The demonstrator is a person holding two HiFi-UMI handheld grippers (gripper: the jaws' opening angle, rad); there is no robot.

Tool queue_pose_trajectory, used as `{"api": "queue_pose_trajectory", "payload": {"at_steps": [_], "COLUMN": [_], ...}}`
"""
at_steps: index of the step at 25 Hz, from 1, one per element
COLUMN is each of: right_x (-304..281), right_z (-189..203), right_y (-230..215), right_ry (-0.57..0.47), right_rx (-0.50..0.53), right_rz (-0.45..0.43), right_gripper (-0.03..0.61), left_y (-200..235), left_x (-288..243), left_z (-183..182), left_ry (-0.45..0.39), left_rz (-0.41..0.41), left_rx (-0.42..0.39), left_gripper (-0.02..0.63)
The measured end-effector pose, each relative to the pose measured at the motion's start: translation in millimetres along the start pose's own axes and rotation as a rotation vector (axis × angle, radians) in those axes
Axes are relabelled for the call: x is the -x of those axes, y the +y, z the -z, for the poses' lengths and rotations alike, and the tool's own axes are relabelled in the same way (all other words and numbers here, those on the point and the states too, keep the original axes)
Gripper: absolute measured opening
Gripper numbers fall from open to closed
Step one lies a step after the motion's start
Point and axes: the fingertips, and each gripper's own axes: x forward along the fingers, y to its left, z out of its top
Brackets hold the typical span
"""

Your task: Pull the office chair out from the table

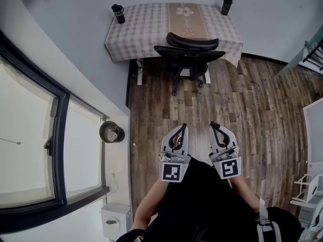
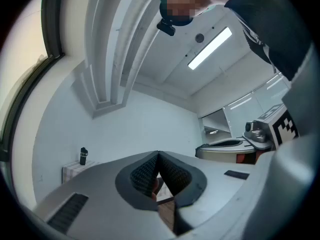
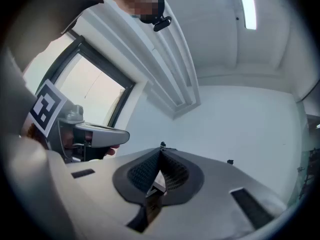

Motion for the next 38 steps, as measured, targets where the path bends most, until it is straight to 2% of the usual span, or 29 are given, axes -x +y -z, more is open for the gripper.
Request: {"api": "queue_pose_trajectory", "payload": {"at_steps": [7, 14, 17, 20, 23, 26, 28, 34, 38], "right_x": [-21.8, -67.0, -91.5, -118.2, -136.7, -157.9, -171.3, -205.7, -207.9], "right_z": [20.5, 37.1, 44.8, 53.4, 69.9, 87.7, 104.0, 129.8, 157.5], "right_y": [-11.4, -63.2, -87.4, -112.8, -132.6, -156.2, -168.3, -182.0, -191.8], "right_ry": [0.021, 0.020, 0.016, 0.003, 0.033, 0.029, 0.049, 0.095, 0.153], "right_rx": [0.037, -0.005, -0.014, -0.040, -0.001, -0.081, -0.077, 0.032, -0.008], "right_rz": [-0.060, 0.001, 0.023, 0.053, 0.051, 0.088, 0.080, 0.019, 0.026], "right_gripper": [0.006, 0.006, 0.006, 0.006, 0.006, 0.006, 0.006, 0.006, 0.006], "left_y": [12.6, 27.3, 36.7, 47.4, 53.2, 60.1, 64.6, 94.6, 110.9], "left_x": [-31.2, -93.9, -124.5, -159.1, -182.7, -208.7, -223.8, -246.2, -259.6], "left_z": [16.4, 19.9, 28.9, 35.2, 51.5, 68.7, 78.3, 102.3, 121.6], "left_ry": [0.039, 0.061, 0.097, 0.084, 0.122, 0.153, 0.157, 0.203, 0.245], "left_rz": [0.003, 0.031, 0.055, 0.061, 0.077, 0.102, 0.111, 0.077, 0.044], "left_rx": [-0.047, -0.100, -0.137, -0.125, -0.128, -0.143, -0.150, -0.148, -0.119], "left_gripper": [0.002, 0.002, 0.002, 0.002, 0.002, 0.002, 0.002, 0.002, 0.002]}}
